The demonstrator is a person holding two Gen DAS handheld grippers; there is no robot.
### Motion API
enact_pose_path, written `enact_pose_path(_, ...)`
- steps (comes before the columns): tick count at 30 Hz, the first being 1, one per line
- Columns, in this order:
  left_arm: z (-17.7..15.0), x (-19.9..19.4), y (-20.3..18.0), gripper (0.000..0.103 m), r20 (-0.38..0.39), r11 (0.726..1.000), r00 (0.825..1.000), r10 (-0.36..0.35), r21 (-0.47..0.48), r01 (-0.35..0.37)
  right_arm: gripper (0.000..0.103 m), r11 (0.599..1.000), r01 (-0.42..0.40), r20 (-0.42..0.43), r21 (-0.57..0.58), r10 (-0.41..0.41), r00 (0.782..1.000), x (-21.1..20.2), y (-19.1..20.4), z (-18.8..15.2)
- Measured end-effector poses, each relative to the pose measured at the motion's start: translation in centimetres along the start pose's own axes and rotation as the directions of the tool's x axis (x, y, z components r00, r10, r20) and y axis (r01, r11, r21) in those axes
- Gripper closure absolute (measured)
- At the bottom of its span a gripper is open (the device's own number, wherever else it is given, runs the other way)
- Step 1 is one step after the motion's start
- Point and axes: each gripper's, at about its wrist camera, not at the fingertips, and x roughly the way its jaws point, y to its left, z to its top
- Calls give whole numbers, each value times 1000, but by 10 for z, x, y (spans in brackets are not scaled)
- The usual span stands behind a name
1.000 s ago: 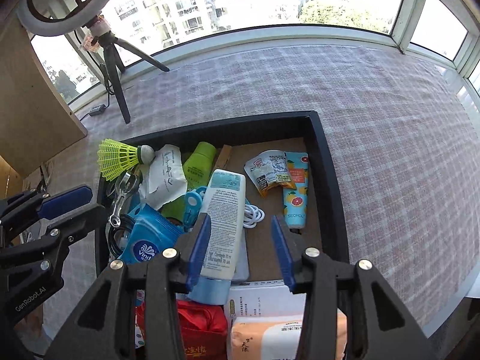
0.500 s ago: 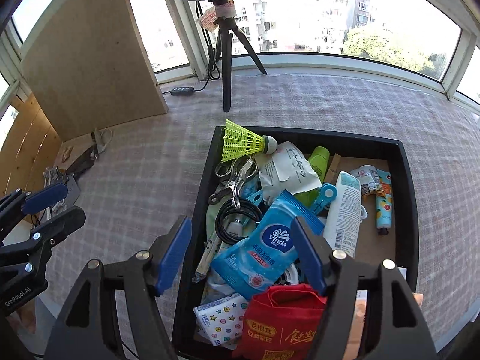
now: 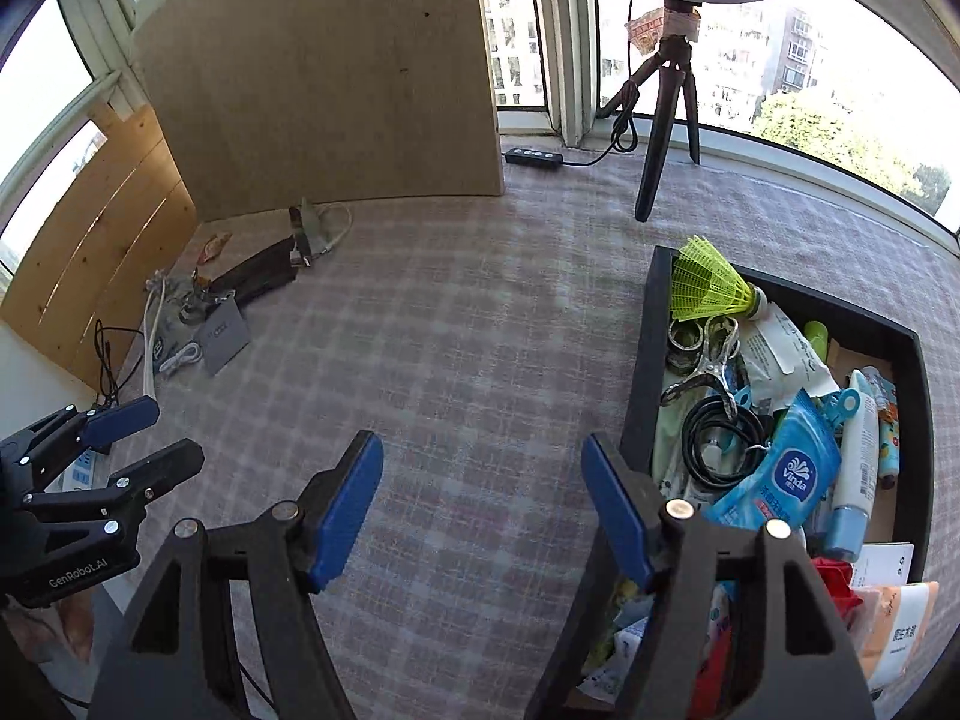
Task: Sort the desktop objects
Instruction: 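Move both grippers back over the table toward the remaining items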
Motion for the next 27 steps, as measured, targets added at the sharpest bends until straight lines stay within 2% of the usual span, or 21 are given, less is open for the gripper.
enact_pose_path(4,-13,5,62,42,-11,992,998,56,-109,-57,35,995,-5,-25,-101,2,1000,19,42,6)
enact_pose_path(7,-20,9,105,42,-24,978,996,89,-187,-92,35,992,-38,-65,-117,31,997,34,69,15)
enact_pose_path(11,-28,16,155,43,-39,950,989,142,-275,-147,35,987,-120,-104,-109,109,989,52,106,36)
enact_pose_path(15,-36,30,194,44,-69,921,982,178,-341,-191,35,967,-163,-100,-196,145,984,63,165,66)
enact_pose_path(19,-38,46,219,46,-91,893,981,173,-405,-195,36,934,-203,-111,-294,177,978,87,230,100)
enact_pose_path(22,-39,56,226,48,-103,888,981,165,-418,-193,39,913,-237,-148,-333,198,969,118,275,124)
enact_pose_path(25,-42,65,230,49,-112,880,982,152,-437,-186,47,893,-269,-194,-360,211,958,152,318,139)
enact_pose_path(27,-43,71,232,54,-119,878,981,150,-440,-188,56,881,-290,-234,-374,212,949,176,345,144)
